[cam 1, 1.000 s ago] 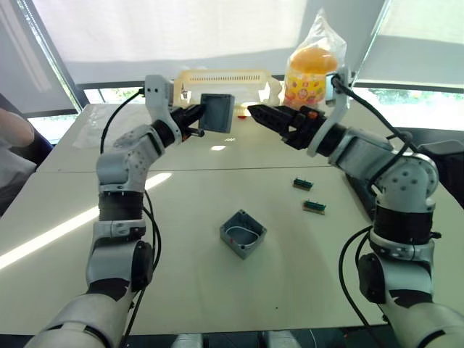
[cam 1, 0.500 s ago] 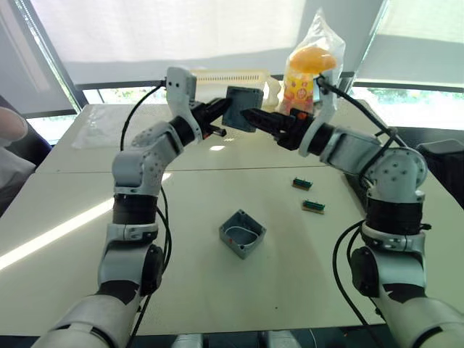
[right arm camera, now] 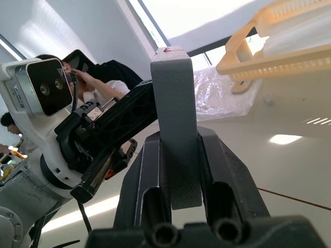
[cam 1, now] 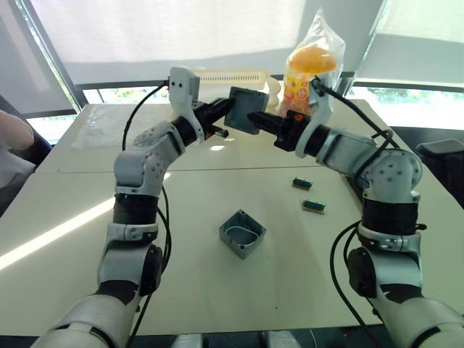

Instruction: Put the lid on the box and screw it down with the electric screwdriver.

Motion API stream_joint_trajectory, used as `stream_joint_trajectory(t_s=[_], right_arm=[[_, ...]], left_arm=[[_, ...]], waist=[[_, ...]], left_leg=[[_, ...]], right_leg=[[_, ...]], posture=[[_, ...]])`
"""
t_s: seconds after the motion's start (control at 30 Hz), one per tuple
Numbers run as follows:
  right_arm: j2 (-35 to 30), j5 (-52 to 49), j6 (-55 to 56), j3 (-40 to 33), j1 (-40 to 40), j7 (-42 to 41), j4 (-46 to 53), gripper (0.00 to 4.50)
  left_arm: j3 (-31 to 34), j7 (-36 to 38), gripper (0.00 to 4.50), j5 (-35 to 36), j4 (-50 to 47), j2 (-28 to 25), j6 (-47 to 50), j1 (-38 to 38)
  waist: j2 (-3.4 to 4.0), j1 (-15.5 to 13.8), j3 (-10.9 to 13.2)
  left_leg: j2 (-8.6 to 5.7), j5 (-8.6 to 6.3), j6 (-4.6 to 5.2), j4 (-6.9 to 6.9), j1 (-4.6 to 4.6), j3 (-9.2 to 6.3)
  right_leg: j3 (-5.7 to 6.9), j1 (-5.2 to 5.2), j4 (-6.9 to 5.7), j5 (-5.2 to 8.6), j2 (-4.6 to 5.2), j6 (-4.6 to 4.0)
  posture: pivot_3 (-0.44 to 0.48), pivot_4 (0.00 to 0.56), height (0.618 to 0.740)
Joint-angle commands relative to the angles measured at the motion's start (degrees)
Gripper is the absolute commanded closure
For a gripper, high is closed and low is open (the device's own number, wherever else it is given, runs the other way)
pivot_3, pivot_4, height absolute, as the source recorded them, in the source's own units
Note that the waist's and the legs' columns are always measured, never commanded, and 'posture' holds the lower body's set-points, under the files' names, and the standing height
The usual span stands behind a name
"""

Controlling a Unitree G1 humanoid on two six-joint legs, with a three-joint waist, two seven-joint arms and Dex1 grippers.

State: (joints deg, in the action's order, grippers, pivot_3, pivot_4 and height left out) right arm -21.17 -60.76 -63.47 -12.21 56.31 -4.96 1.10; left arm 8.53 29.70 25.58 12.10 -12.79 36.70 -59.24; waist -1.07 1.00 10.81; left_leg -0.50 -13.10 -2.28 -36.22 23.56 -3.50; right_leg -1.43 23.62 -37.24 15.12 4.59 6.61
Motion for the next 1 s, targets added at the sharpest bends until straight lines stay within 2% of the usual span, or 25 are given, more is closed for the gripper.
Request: stream_joint_trajectory(t_s=[0.03, 0.23, 0.93, 0.97, 1.0], right_arm=[[-0.9, 0.0, 0.9, -1.9, 1.0, -1.2, 2.8, 4.28], [-1.1, 0.5, 0.9, -2.3, 0.8, -1.2, 3.2, 1.29], [-0.2, -0.4, -2.2, -3.9, -0.9, -0.8, 4.8, 1.29], [-0.2, -0.3, -2.2, -3.8, -1.0, -0.9, 4.7, 1.82], [-0.2, -0.2, -2.2, -3.8, -1.0, -0.9, 4.7, 2.15]], left_arm=[[0.3, 0.8, 4.5, 0.9, -1.8, -0.8, -1.3, -0.5], [-0.1, 0.9, 4.5, 0.8, -2.2, -0.7, -1.4, 0.0], [-0.2, 0.7, 4.5, 0.6, -1.6, -0.6, -1.9, -0.3], [-0.2, 0.6, 4.5, 0.6, -1.6, -0.6, -1.9, -0.3], [-0.2, 0.6, 4.5, 0.6, -1.6, -0.6, -1.8, -0.3]], waist=[[0.0, 0.0, 0.0], [0.01, 0.0, 0.0], [0.02, 0.0, 0.0], [0.02, 0.0, 0.0], [0.02, 0.0, 0.0]], left_leg=[[0.0, 0.0, 0.0, 0.0, 0.0, 0.0], [0.0, 0.0, 0.0, 0.0, 0.0, 0.0], [0.0, 0.0, 0.0, 0.02, 0.0, 0.0], [0.0, 0.0, 0.0, 0.02, 0.0, 0.0], [0.0, 0.0, 0.0, 0.03, 0.0, 0.0]], right_leg=[[0.0, 0.0, 0.0, 0.0, 0.0, 0.0], [0.0, 0.0, 0.01, 0.0, 0.0, 0.0], [0.0, 0.0, 0.02, 0.0, 0.0, 0.0], [0.0, 0.0, 0.03, 0.0, 0.0, 0.0], [0.0, 0.0, 0.03, 0.0, 0.0, 0.0]], posture=[[0.0, 0.15, 0.74], [0.0, 0.15, 0.74], [0.0, 0.15, 0.74], [0.0, 0.15, 0.74], [0.0, 0.15, 0.74]])
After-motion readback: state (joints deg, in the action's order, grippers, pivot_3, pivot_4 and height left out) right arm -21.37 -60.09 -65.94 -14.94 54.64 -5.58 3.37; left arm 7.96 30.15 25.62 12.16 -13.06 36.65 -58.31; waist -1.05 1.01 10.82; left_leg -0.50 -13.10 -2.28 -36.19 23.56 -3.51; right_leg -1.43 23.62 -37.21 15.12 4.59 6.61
